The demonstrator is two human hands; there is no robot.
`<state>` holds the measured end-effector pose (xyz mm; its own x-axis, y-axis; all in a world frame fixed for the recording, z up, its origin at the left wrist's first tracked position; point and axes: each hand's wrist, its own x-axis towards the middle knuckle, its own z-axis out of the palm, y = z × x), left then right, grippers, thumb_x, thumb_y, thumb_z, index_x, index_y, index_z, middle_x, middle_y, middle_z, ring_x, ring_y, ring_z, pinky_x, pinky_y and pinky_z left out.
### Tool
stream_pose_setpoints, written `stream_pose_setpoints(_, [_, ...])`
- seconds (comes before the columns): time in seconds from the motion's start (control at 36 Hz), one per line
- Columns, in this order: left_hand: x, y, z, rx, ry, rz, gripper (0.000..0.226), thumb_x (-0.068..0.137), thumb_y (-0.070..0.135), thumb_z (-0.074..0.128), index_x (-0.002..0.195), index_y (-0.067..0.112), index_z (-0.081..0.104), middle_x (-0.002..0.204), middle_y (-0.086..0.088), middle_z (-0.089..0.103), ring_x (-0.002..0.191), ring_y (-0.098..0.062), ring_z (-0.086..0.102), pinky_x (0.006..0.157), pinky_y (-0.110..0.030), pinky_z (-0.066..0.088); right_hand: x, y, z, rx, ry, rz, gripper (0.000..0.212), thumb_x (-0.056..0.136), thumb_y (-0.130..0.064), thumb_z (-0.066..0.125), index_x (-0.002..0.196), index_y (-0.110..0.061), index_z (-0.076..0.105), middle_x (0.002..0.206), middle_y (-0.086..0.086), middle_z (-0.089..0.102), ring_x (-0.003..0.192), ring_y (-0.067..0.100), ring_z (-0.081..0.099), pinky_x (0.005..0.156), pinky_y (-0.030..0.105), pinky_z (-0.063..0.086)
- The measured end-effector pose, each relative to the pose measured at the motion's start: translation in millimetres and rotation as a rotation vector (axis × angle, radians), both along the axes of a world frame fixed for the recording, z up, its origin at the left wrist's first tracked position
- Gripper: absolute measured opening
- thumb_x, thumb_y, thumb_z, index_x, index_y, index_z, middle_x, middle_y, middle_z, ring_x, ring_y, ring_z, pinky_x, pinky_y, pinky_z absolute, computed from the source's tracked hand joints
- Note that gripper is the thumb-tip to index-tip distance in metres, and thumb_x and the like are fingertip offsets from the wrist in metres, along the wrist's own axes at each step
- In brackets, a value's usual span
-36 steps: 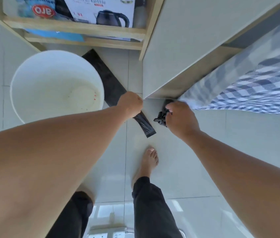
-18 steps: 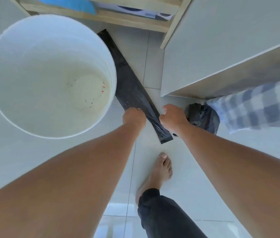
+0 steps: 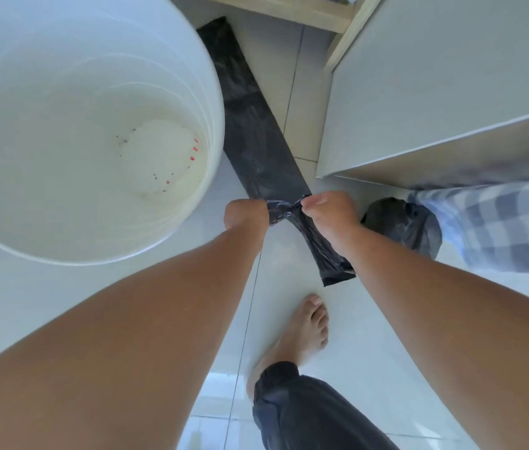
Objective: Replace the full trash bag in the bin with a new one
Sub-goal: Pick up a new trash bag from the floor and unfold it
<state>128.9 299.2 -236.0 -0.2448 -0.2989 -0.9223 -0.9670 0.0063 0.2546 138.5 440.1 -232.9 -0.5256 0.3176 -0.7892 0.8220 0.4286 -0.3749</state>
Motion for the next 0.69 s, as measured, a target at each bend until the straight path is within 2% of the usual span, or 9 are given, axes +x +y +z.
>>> stream_pose_setpoints(0.06, [0.5,-4.2,14.0,-0.027,-0.013,-0.081,0.031,0.092,0.018,0.056,0.062,0.017,0.047,0.069,-0.002,0.051,0.074,-0.025,0.053,0.068,-0.028,0.043,6.2,-0.4,28.6,-0.054,0.08,-0.148,0.022,0.078,-0.003,0.071,0.072,-0.024,0.074,0.083,0.003,0.072,0.072,0.019,0.066,0.071,0.027,0.052])
stream_pose_setpoints(0.17, [3.1,-8.1,75.9,0.068,-0.017,-0.042,0.022,0.09,0.029,0.062,0.072,0.017,0.056,0.08,-0.005,0.061,0.083,-0.03,0.066,0.084,-0.04,0.059,13.0,-2.7,96.0,-0.21,0.061,-0.26,0.018,0.069,-0.006,0.078,0.069,-0.024,0.074,0.091,0.009,0.075,0.083,0.025,0.07,0.078,0.035,0.055])
stream_pose_setpoints(0.25, [1.0,-11.9,124.7,0.203,-0.033,0.071,0.017,0.091,0.03,0.065,0.091,0.013,0.063,0.087,-0.006,0.068,0.075,-0.022,0.067,0.072,-0.036,0.062,7.0,-6.5,154.3,-0.323,0.044,-0.362,0.017,0.07,-0.012,0.077,0.082,-0.023,0.075,0.096,0.01,0.075,0.082,0.025,0.067,0.075,0.04,0.052])
stream_pose_setpoints(0.36, [-10.4,-18.3,191.8,0.328,0.018,0.113,0.009,0.093,0.003,0.06,0.084,0.005,0.061,0.077,-0.009,0.064,0.048,-0.012,0.064,0.051,-0.023,0.055,-2.4,-5.1,222.3,-0.43,0.06,-0.423,0.049,0.066,-0.015,0.08,0.113,-0.013,0.069,0.107,0.014,0.074,0.096,0.03,0.072,0.092,0.043,0.055])
stream_pose_setpoints(0.39, [-14.0,-21.2,209.8,0.349,0.045,0.085,0.009,0.093,0.001,0.059,0.085,0.005,0.061,0.078,-0.008,0.063,0.048,-0.01,0.063,0.05,-0.021,0.054,-4.2,-5.5,239.1,-0.442,0.055,-0.409,0.047,0.068,-0.017,0.079,0.114,-0.012,0.07,0.106,0.016,0.074,0.095,0.03,0.072,0.093,0.044,0.054])
stream_pose_setpoints(0.44, [-22.6,-25.3,237.1,0.38,0.128,0.024,0.005,0.092,0.002,0.062,0.094,0.006,0.061,0.083,-0.005,0.063,0.061,-0.011,0.064,0.054,-0.019,0.056,-7.0,-8.6,268.1,-0.414,0.059,-0.373,0.022,0.076,-0.016,0.076,0.097,-0.01,0.076,0.096,0.018,0.075,0.086,0.03,0.07,0.087,0.045,0.054])
stream_pose_setpoints(0.5, [-34.3,-34.5,274.2,0.355,0.214,-0.013,0.009,0.086,0.007,0.072,0.088,0.007,0.063,0.08,-0.007,0.063,0.066,-0.016,0.061,0.059,-0.025,0.057,-9.9,-13.1,303.1,-0.3,0.102,-0.328,0.008,0.078,-0.017,0.077,0.077,-0.009,0.076,0.081,0.014,0.074,0.077,0.027,0.067,0.076,0.041,0.053])
stream_pose_setpoints(0.61, [-62.2,-62.7,335.2,0.276,0.423,-0.179,0.038,0.059,0.032,0.091,0.055,0.011,0.059,0.058,-0.008,0.058,0.053,-0.021,0.052,0.053,-0.029,0.042,-24.2,-25.5,357.3,-0.063,0.234,-0.156,0.031,0.082,-0.025,0.076,0.071,0.003,0.07,0.056,0.005,0.058,0.055,0.019,0.05,0.06,0.032,0.039])
stream_pose_setpoints(0.69, [-82.6,-88.8,383.8,0.204,0.524,-0.402,0.049,0.058,0.045,0.089,0.063,0.007,0.059,0.061,-0.01,0.058,0.053,-0.019,0.055,0.054,-0.03,0.044,-37.3,-42.2,395.9,0.076,0.26,-0.002,0.042,0.087,-0.035,0.068,0.069,0.003,0.068,0.057,0.01,0.056,0.053,0.025,0.05,0.059,0.031,0.04])
